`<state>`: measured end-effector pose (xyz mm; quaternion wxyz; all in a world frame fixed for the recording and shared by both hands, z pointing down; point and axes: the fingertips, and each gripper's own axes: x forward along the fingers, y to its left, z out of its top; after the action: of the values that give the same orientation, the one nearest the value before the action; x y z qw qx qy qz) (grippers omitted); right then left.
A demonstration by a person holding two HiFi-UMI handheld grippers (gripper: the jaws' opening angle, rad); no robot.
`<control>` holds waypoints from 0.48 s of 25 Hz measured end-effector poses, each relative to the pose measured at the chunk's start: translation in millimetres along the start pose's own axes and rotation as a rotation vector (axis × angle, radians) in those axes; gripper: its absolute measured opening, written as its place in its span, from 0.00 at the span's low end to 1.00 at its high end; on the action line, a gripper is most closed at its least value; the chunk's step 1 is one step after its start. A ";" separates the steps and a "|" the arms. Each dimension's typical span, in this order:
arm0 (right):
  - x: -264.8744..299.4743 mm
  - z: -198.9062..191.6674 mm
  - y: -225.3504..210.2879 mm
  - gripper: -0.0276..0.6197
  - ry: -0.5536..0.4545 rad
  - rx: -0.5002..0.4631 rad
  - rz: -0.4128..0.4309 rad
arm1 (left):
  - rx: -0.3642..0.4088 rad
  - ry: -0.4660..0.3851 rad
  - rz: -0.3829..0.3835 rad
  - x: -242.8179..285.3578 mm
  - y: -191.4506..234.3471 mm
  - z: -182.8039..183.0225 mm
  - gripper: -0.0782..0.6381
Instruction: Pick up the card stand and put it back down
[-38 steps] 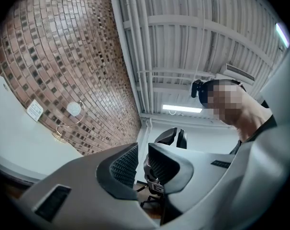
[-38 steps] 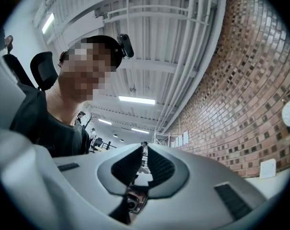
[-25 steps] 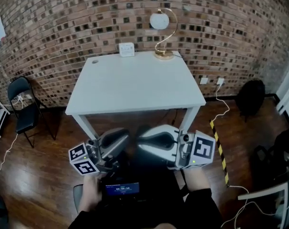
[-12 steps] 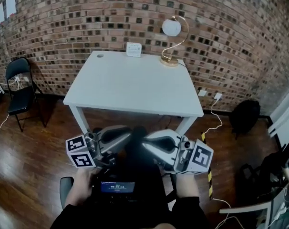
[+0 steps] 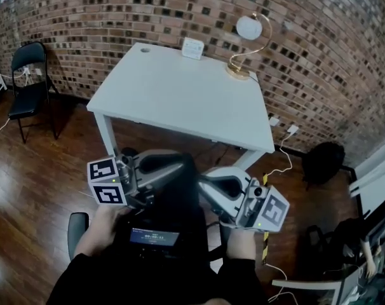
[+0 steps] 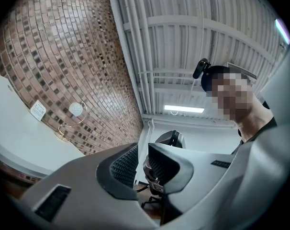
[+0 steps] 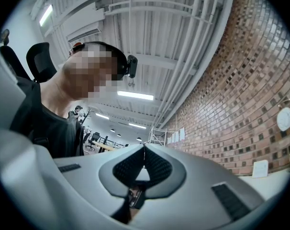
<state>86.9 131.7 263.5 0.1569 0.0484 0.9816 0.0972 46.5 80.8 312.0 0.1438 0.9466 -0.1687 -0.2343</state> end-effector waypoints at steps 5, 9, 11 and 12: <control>-1.2 -4.7 -1.2 0.07 0.015 0.002 -0.003 | -0.008 -0.002 0.007 0.2 2.9 -2.4 0.20; 2.1 -2.0 0.9 0.07 0.009 -0.004 0.005 | -0.005 -0.001 0.008 -0.7 1.6 -0.8 0.20; 2.1 -1.4 0.7 0.07 0.010 -0.002 0.002 | -0.006 -0.001 0.007 0.1 1.1 -0.4 0.20; 1.7 -1.6 0.2 0.07 0.013 -0.001 0.001 | -0.007 -0.001 0.007 0.6 1.1 -0.1 0.20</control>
<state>84.8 131.8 264.5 0.1503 0.0479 0.9826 0.0983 46.7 79.6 312.2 0.1478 0.9453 -0.1714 -0.2348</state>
